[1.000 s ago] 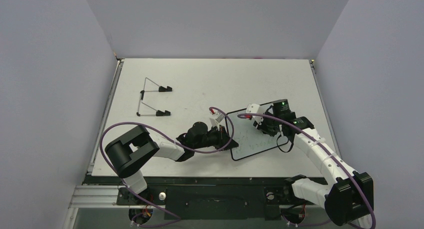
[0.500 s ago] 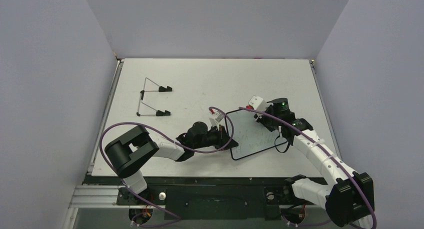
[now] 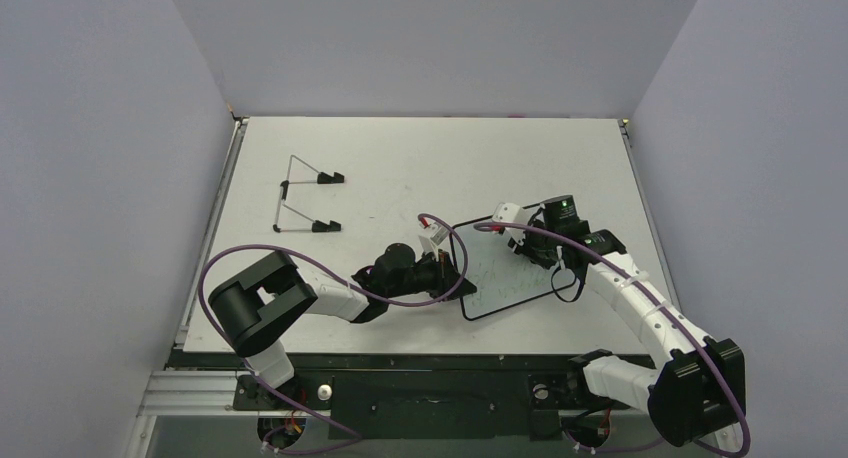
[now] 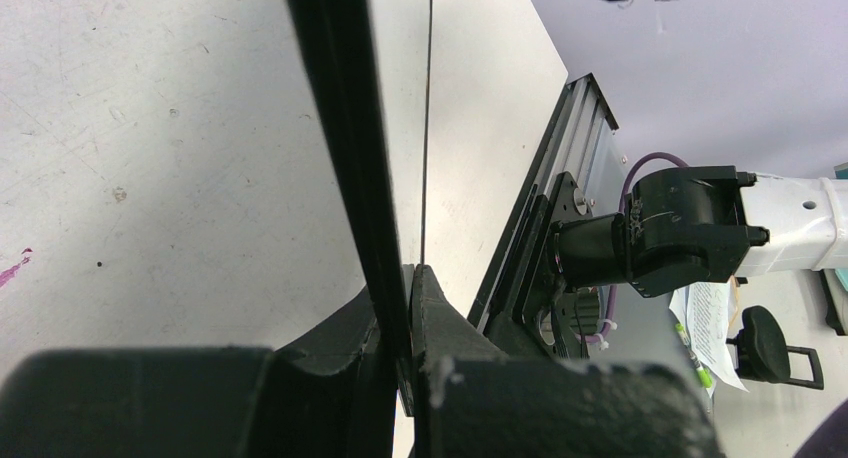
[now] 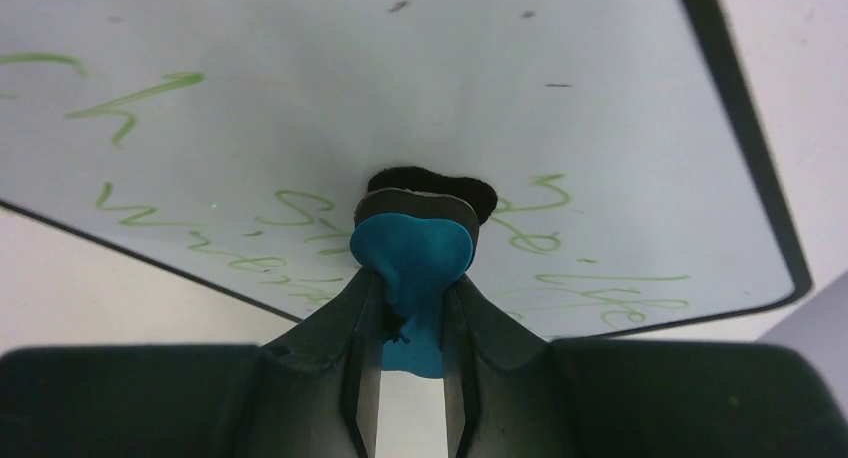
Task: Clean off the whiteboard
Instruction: Erase the whiteboard at the center of the board.
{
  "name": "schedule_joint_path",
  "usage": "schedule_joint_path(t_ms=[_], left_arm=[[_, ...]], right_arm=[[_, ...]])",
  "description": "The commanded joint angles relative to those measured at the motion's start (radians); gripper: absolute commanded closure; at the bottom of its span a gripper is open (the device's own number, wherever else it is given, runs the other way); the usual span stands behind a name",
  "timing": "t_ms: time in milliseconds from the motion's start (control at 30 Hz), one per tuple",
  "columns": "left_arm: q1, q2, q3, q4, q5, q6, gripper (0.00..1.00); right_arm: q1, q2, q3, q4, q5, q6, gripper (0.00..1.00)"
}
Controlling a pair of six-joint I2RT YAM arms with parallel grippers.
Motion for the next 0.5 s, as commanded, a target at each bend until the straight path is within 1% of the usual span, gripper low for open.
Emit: schedule_joint_path(t_ms=[0, 33, 67, 100, 167, 200, 233, 300, 333, 467], left_arm=[[-0.009, -0.019, 0.008, -0.001, 0.027, 0.04, 1.0], [-0.009, -0.019, 0.008, -0.001, 0.027, 0.04, 1.0], [-0.008, -0.019, 0.008, -0.001, 0.025, 0.04, 1.0], [-0.008, -0.018, 0.008, 0.0, 0.025, 0.04, 1.0], [-0.007, -0.014, 0.009, 0.001, 0.024, 0.04, 1.0], [-0.007, -0.013, 0.011, 0.003, 0.024, 0.038, 1.0], [-0.009, -0.01, 0.011, 0.004, 0.024, 0.038, 1.0], [-0.009, -0.008, 0.012, 0.005, 0.023, 0.036, 1.0], [-0.009, -0.007, 0.013, 0.005, 0.022, 0.036, 1.0], [-0.009, -0.007, 0.014, 0.003, 0.022, 0.036, 1.0]], right_arm=[[0.002, 0.003, 0.037, -0.063, -0.131, -0.062, 1.0], [0.001, -0.002, 0.034, -0.052, -0.132, -0.04, 1.0], [0.001, -0.006, 0.025, -0.001, -0.117, -0.013, 1.0], [-0.001, -0.015, 0.017, 0.087, -0.09, 0.082, 1.0], [-0.002, -0.028, -0.003, 0.189, 0.041, 0.2, 1.0], [-0.003, -0.034, -0.008, 0.213, 0.073, 0.245, 1.0], [-0.005, -0.034, -0.014, 0.249, 0.127, 0.259, 1.0], [-0.01, -0.032, -0.009, 0.251, 0.163, 0.262, 1.0], [-0.011, -0.027, -0.004, 0.219, 0.162, 0.237, 1.0], [-0.015, -0.004, 0.027, 0.094, 0.094, 0.132, 1.0]])
